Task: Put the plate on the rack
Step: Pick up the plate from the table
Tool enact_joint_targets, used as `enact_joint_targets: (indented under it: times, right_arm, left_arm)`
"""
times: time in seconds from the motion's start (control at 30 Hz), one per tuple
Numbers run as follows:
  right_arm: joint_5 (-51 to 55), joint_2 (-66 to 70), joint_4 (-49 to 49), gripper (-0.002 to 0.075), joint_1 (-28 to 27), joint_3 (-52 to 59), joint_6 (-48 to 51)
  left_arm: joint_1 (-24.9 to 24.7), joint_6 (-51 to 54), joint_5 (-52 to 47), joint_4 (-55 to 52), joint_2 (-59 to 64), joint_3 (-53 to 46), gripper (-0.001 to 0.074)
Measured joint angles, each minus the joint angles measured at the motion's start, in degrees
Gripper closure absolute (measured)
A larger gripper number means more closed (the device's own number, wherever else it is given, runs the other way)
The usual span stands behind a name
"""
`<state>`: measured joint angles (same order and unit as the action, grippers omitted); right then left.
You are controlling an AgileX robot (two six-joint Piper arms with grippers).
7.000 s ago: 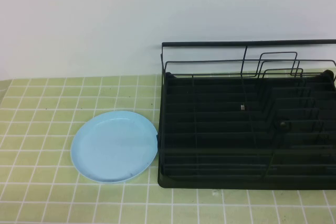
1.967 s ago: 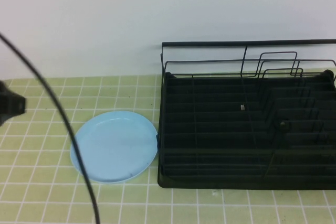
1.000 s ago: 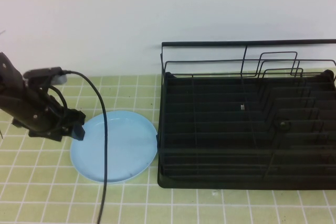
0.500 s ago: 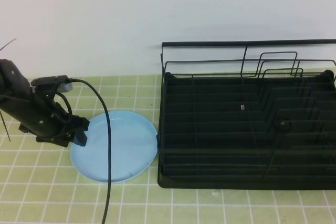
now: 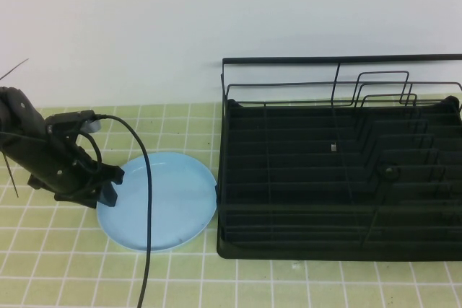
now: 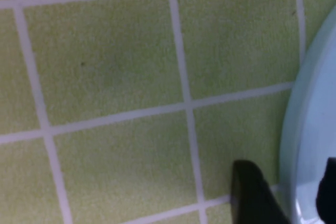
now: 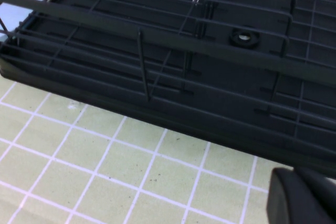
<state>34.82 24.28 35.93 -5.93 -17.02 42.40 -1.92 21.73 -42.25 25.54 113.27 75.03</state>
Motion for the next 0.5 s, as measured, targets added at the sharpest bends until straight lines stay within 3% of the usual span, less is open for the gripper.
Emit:
enact_joint_targets:
  times: [0.2,0.5]
  right_arm:
    - [0.0,0.0,0.4,0.0729,0.0,0.0,0.0]
    - [0.4,0.0,0.4,0.0729,0.0,0.0,0.0]
  left_arm:
    - [0.0,-0.4,0.4,-2.1,0.0,0.0,0.0736]
    - [0.0,-2.0,0.8,-3.6,-2.5,0.9,0.0735]
